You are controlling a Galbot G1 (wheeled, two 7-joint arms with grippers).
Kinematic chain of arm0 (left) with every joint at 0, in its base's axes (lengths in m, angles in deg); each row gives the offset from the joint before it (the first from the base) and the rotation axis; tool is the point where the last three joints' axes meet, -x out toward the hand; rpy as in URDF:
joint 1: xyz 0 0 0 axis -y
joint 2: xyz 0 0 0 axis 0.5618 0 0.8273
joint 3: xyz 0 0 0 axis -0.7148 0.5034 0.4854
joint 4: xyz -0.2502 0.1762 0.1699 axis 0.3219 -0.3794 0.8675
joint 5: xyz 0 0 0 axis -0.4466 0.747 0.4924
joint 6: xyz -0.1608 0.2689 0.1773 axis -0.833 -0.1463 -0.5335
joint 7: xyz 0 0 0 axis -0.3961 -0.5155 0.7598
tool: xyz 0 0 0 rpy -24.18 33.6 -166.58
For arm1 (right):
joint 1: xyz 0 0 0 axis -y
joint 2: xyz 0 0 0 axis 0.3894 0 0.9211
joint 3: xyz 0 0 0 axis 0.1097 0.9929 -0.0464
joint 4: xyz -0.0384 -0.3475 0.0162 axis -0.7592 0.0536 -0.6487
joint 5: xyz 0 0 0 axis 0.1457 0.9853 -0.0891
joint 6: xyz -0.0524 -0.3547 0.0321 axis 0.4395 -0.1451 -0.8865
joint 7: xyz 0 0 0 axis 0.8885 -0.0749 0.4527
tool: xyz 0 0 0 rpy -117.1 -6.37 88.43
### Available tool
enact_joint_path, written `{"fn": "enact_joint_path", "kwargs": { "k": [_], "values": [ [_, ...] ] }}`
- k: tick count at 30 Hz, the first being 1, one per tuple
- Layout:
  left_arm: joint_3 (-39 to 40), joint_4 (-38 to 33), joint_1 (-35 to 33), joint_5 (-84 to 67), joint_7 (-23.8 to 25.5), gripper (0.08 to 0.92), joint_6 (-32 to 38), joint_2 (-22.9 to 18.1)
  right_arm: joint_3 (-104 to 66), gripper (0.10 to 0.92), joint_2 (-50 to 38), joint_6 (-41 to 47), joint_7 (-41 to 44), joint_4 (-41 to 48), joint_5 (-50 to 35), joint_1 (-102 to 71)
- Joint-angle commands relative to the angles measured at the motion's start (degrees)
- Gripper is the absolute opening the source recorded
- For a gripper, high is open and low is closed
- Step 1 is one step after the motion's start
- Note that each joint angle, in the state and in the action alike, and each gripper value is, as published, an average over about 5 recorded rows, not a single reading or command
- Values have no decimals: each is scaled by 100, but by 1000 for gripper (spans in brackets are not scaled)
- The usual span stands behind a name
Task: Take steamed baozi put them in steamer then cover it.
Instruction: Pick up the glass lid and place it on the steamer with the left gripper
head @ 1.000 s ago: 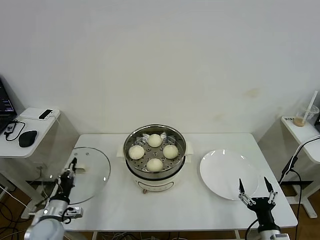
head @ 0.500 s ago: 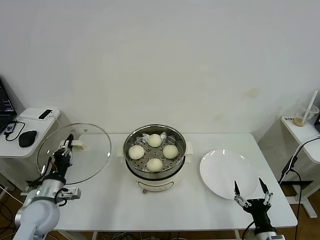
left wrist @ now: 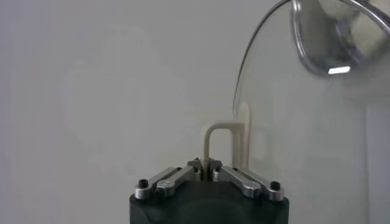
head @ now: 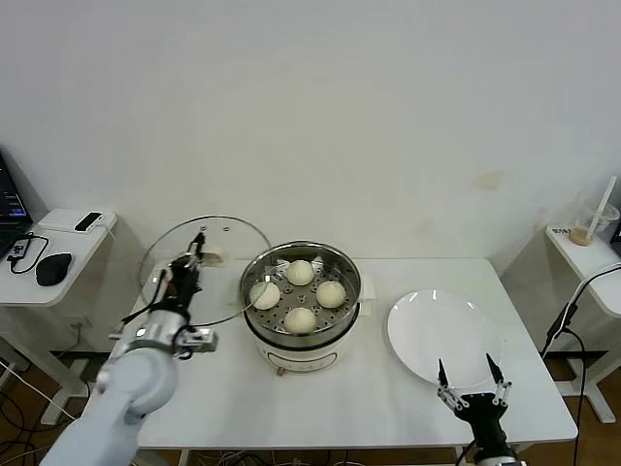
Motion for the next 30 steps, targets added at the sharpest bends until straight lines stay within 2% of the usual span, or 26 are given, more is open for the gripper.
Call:
{"fn": "enact_joint_path", "kwargs": {
  "k": [1, 6, 14, 21, 30],
  "values": [
    [1284, 1036, 1419, 1066, 816, 133, -760, -1227, 233, 823, 308, 322, -139, -201, 521, -70],
    [1168, 1183, 1458, 1516, 1128, 133, -893, -1847, 378, 823, 369, 385, -183, -233, 660, -73],
    [1440, 975, 1265, 1965, 1438, 133, -1045, -2510, 537, 823, 454, 335, -207, -192, 793, -104],
    [1547, 1096, 1009, 2294, 1423, 133, -987, -2823, 604, 823, 497, 260, -209, -196, 858, -175],
    [1519, 1183, 755, 2604, 1393, 133, -883, -2948, 692, 823, 501, 199, -233, -170, 880, -194]
  ]
}}
